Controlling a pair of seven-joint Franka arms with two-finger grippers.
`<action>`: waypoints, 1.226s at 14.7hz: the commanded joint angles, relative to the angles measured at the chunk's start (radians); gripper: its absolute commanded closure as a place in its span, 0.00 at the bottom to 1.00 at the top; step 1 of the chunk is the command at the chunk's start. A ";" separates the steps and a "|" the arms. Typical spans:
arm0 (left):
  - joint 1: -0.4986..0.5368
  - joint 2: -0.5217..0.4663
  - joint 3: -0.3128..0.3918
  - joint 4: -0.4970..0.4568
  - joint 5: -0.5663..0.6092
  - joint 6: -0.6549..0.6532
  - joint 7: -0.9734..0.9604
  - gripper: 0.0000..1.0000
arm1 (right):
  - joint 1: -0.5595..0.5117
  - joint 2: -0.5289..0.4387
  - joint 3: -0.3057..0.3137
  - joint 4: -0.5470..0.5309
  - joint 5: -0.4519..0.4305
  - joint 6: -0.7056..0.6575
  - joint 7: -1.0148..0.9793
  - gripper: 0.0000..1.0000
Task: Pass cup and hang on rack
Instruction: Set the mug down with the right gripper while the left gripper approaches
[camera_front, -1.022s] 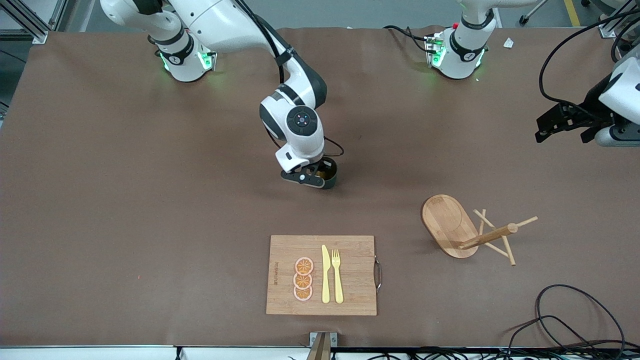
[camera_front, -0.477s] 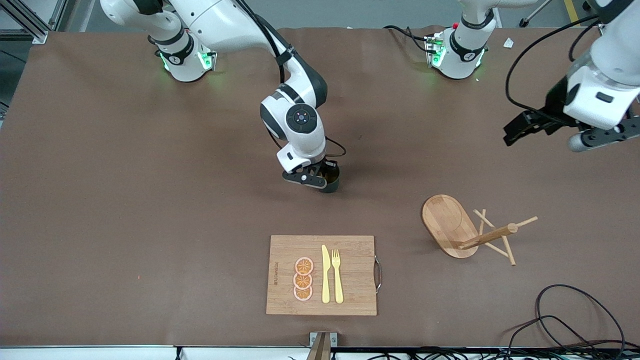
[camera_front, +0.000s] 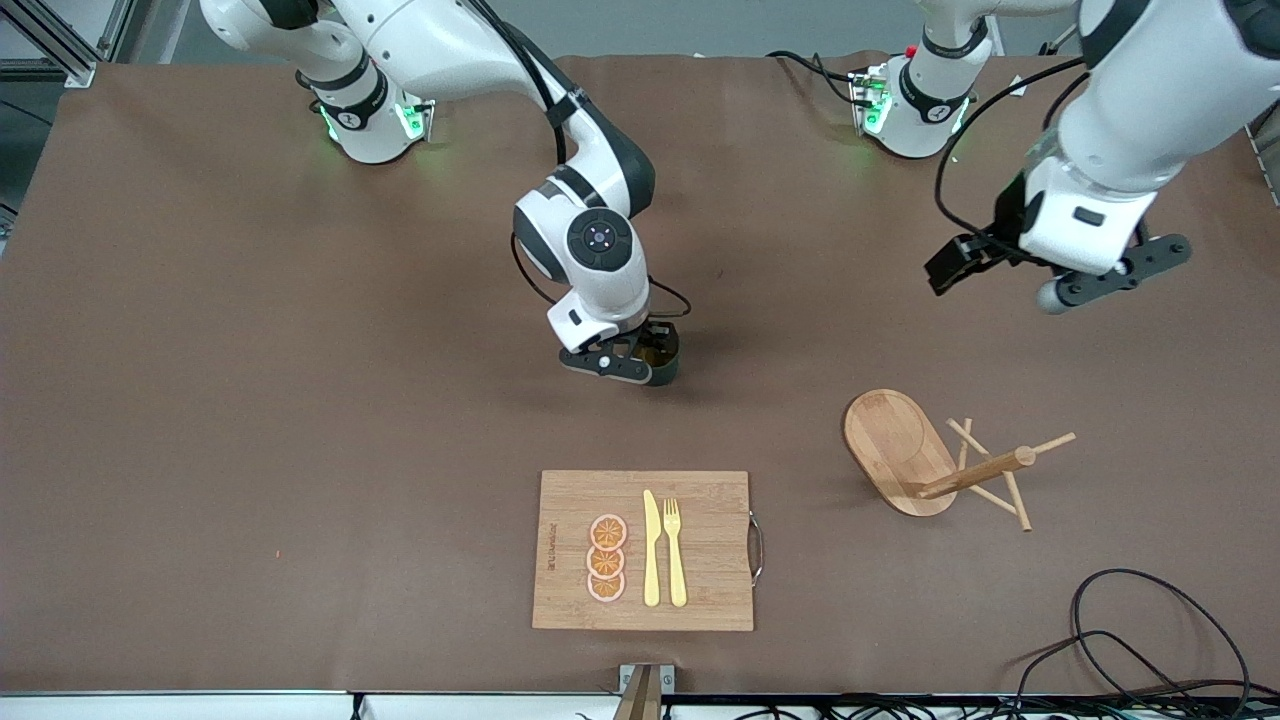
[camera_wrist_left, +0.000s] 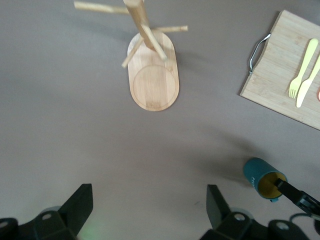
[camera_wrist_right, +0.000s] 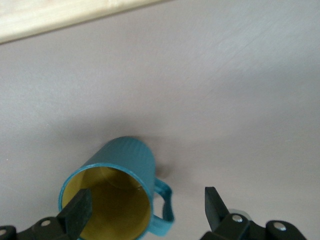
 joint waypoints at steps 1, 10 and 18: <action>-0.014 0.025 -0.051 0.018 0.060 -0.009 -0.107 0.00 | -0.084 -0.099 0.011 -0.005 0.005 -0.129 -0.125 0.00; -0.242 0.111 -0.070 0.043 0.220 0.002 -0.491 0.00 | -0.438 -0.283 0.003 -0.015 -0.037 -0.459 -0.633 0.00; -0.523 0.336 -0.068 0.173 0.395 0.003 -0.925 0.00 | -0.713 -0.392 0.005 -0.007 -0.186 -0.574 -0.986 0.00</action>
